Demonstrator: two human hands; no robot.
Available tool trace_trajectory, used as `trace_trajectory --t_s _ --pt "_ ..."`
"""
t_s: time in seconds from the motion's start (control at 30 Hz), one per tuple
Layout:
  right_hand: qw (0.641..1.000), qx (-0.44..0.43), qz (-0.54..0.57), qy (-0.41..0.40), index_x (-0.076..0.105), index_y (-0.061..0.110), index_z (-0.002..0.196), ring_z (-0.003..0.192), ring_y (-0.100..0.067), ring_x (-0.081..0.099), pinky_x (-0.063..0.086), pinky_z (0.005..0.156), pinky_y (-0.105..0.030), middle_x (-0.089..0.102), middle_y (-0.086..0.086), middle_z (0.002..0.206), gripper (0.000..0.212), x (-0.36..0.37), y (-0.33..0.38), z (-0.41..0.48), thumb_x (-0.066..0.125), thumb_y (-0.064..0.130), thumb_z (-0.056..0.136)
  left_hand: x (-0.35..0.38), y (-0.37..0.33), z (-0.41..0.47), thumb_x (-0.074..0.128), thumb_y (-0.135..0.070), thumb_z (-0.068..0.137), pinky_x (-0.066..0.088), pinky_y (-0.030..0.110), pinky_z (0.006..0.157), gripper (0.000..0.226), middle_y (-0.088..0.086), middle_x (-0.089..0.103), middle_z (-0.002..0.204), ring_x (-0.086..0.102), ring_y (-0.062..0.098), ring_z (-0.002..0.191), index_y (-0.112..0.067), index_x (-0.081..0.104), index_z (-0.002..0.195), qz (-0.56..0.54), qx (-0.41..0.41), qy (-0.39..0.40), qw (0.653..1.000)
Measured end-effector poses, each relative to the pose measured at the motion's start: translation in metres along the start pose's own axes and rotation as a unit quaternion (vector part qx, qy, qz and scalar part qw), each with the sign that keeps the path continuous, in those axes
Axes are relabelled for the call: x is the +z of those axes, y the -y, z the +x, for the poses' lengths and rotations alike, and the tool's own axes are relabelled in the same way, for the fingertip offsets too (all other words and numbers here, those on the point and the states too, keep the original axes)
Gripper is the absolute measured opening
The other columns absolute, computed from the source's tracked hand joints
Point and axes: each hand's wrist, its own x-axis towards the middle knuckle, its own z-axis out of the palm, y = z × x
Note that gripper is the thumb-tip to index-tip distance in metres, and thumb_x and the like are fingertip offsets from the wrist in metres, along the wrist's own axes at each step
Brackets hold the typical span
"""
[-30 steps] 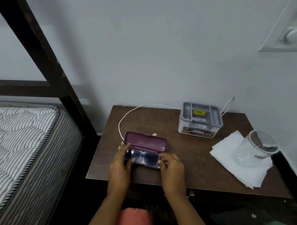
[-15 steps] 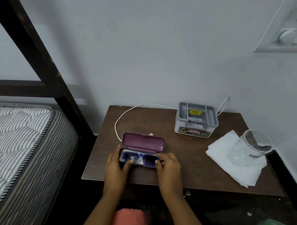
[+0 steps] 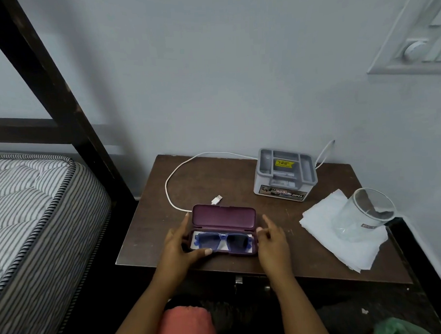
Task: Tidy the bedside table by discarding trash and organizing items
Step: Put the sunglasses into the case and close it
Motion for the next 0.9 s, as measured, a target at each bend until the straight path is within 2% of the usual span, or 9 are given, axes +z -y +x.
trace_trajectory --t_s 0.1,0.2,0.27,0.33,0.43,0.57,0.73,0.83,0.9 --pt "0.999 0.007 -0.019 0.026 0.047 0.029 0.135 0.113 -0.024 0.052 0.041 0.092 -0.033 0.046 -0.007 0.133 0.041 0.0 -0.001 0.002 0.041 0.017 0.097 -0.001 0.0 0.0 0.081 -0.032 0.044 0.038 -0.004 0.072 0.092 -0.004 0.044 0.098 0.056 -0.013 0.082 -0.083 0.031 0.103 -0.007 0.009 0.004 1.0" --pt "0.999 0.006 -0.028 0.026 0.049 0.033 0.133 0.097 -0.018 0.056 0.043 0.081 -0.03 0.053 -0.004 0.117 0.043 0.002 -0.003 0.003 0.046 0.012 0.095 0.0 0.001 0.0 0.084 -0.031 0.046 0.039 -0.004 0.073 0.092 -0.006 0.045 0.102 0.057 -0.006 0.087 -0.086 0.03 0.096 -0.006 0.004 0.002 1.0" --pt "1.0 0.014 0.003 0.019 0.052 0.036 0.128 0.092 -0.018 0.058 0.048 0.082 -0.036 0.058 -0.001 0.104 0.046 0.002 -0.004 0.003 0.053 0.008 0.091 -0.001 0.005 0.002 0.089 -0.02 0.051 0.042 0.0 0.074 0.096 -0.007 0.049 0.108 0.06 -0.003 0.088 -0.083 0.036 0.099 -0.012 0.006 -0.002 1.0" --pt "0.998 0.032 0.048 0.011 0.058 0.035 0.121 0.092 -0.02 0.061 0.053 0.085 -0.045 0.06 0.001 0.094 0.046 0.0 -0.005 0.003 0.058 0.004 0.087 -0.002 0.008 0.001 0.088 -0.03 0.047 0.049 0.011 0.076 0.087 -0.004 0.057 0.116 0.064 0.002 0.091 -0.071 0.043 0.109 -0.03 0.006 -0.007 1.0" --pt "0.994 0.041 0.097 -0.011 0.064 0.03 0.113 0.087 -0.02 0.064 0.056 0.081 -0.045 0.063 0.002 0.088 0.044 0.0 -0.007 0.005 0.063 -0.001 0.083 -0.001 0.009 0.001 0.088 -0.029 0.049 0.052 0.023 0.075 0.084 0.003 0.064 0.105 0.066 0.021 0.091 -0.05 0.046 0.118 -0.056 -0.011 -0.007 0.998" --pt "0.985 0.042 0.169 -0.023 0.069 0.021 0.103 0.079 -0.019 0.061 0.058 0.073 -0.04 0.061 0.0 0.084 0.037 0.001 -0.008 0.004 0.058 -0.009 0.084 0.0 0.006 0.0 0.082 -0.001 0.063 0.051 0.018 0.067 0.073 0.002 0.061 0.093 0.064 0.021 0.084 -0.044 0.045 0.11 -0.065 -0.008 -0.02 0.998" --pt "0.989 0.038 0.139 -0.046 0.069 0.045 0.078 0.093 -0.018 0.065 0.054 0.088 -0.044 0.067 -0.002 0.105 0.043 0.011 -0.01 -0.003 0.052 0.007 0.089 0.002 0.002 -0.001 0.081 0.002 0.062 0.048 0.008 0.061 0.06 -0.003 0.062 0.095 0.06 0.014 0.075 -0.031 0.047 0.099 -0.062 -0.003 -0.037 0.997" --pt "0.987 0.045 0.144 -0.06 0.072 0.031 0.097 0.098 -0.017 0.061 0.048 0.097 -0.038 0.066 -0.001 0.109 0.024 0.012 -0.002 -0.012 0.053 0.016 0.089 0.001 0.004 -0.001 0.081 0.005 0.061 0.048 0.008 0.063 0.056 -0.007 0.062 0.097 0.061 0.015 0.078 -0.026 0.05 0.096 -0.075 -0.018 -0.041 0.996" --pt "0.987 0.04 0.143 -0.055 0.068 0.016 0.11 0.094 -0.013 0.059 0.045 0.093 -0.027 0.064 -0.002 0.108 0.025 0.012 -0.001 -0.016 0.061 0.021 0.087 0.0 0.006 -0.001 0.081 0.005 0.06 0.051 0.011 0.066 0.057 -0.007 0.063 0.098 0.062 0.015 0.082 -0.026 0.051 0.097 -0.083 -0.031 -0.04 0.995"
